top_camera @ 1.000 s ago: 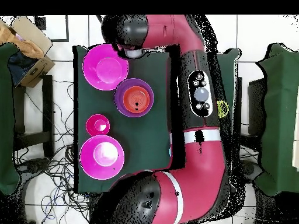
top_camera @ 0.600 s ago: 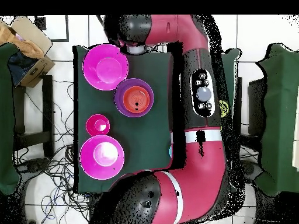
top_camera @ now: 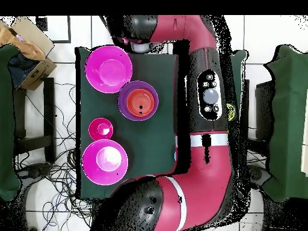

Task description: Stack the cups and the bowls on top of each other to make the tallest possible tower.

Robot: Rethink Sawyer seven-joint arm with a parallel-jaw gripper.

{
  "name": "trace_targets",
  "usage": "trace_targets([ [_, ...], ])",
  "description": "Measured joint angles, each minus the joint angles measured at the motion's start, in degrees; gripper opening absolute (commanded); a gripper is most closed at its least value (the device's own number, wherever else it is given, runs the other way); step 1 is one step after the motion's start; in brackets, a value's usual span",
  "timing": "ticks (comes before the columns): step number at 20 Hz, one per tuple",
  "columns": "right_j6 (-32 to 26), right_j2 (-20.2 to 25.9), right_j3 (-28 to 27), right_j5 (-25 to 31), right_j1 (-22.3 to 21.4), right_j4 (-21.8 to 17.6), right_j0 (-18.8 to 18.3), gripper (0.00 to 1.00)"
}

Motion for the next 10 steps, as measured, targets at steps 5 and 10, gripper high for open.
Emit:
trace_targets([
  [5,0.00,0.00,-0.54,0.99,0.00,0.00,0.07,1.00],
  [10,0.00,0.01,-0.55,1.01,0.03,0.01,0.08,1.00],
])
